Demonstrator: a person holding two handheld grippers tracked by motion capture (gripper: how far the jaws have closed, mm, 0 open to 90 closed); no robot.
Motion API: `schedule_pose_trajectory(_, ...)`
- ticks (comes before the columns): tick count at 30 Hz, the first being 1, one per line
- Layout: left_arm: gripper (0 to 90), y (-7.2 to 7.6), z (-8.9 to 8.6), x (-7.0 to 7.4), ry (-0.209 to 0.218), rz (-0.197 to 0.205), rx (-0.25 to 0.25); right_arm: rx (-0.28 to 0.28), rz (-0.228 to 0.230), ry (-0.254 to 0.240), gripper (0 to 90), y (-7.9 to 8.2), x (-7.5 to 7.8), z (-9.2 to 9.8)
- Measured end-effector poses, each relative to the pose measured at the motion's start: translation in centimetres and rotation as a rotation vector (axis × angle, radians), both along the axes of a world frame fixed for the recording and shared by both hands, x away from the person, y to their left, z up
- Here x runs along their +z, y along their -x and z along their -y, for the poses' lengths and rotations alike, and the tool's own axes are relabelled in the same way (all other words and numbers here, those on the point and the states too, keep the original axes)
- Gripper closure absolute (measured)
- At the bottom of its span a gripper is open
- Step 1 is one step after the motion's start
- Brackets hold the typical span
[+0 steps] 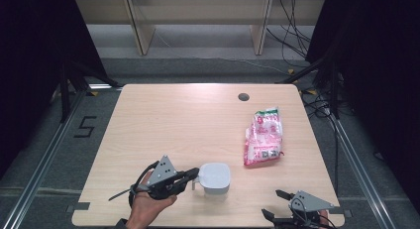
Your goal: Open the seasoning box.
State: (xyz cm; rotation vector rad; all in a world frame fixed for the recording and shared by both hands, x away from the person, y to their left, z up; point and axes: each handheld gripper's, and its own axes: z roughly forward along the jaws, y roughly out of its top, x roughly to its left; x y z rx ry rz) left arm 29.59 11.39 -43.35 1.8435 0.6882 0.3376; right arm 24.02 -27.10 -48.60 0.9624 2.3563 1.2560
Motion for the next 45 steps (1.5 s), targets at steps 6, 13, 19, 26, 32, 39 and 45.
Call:
schedule_pose_trajectory(6,89.2,-0.3,0.6,-0.4,-0.006,-0.009,-0.004,-0.001,0.009,0.007,23.3,0.0,0.1,0.0)
schedule_pose_trajectory(13,89.2,-0.3,0.8,-0.5,-0.019,0.001,0.003,-0.006,0.005,0.007,29.1,0.2,0.3,-0.4)
schedule_pose_trajectory(19,89.2,-0.4,0.5,-0.6,-0.007,-0.005,0.013,0.021,0.061,-0.008,38.8,-0.4,0.4,-0.6)
schedule_pose_trajectory(26,89.2,-0.4,0.5,-0.7,-0.002,-0.006,0.010,0.084,0.114,-0.066,61.4,-1.4,1.6,-2.2)
schedule_pose_trajectory(32,89.2,-0.4,0.4,-0.8,0.001,-0.006,0.018,0.113,0.123,-0.094,75.2,-2.5,2.1,-4.0)
schedule_pose_trajectory(39,89.2,-0.4,0.3,-0.8,0.000,-0.006,0.018,0.155,0.154,-0.116,89.8,-3.1,2.7,-5.6)
schedule_pose_trajectory(45,89.2,-0.4,0.3,-0.8,-0.004,-0.004,0.017,0.173,0.158,-0.094,90.0,-3.7,3.0,-7.6)
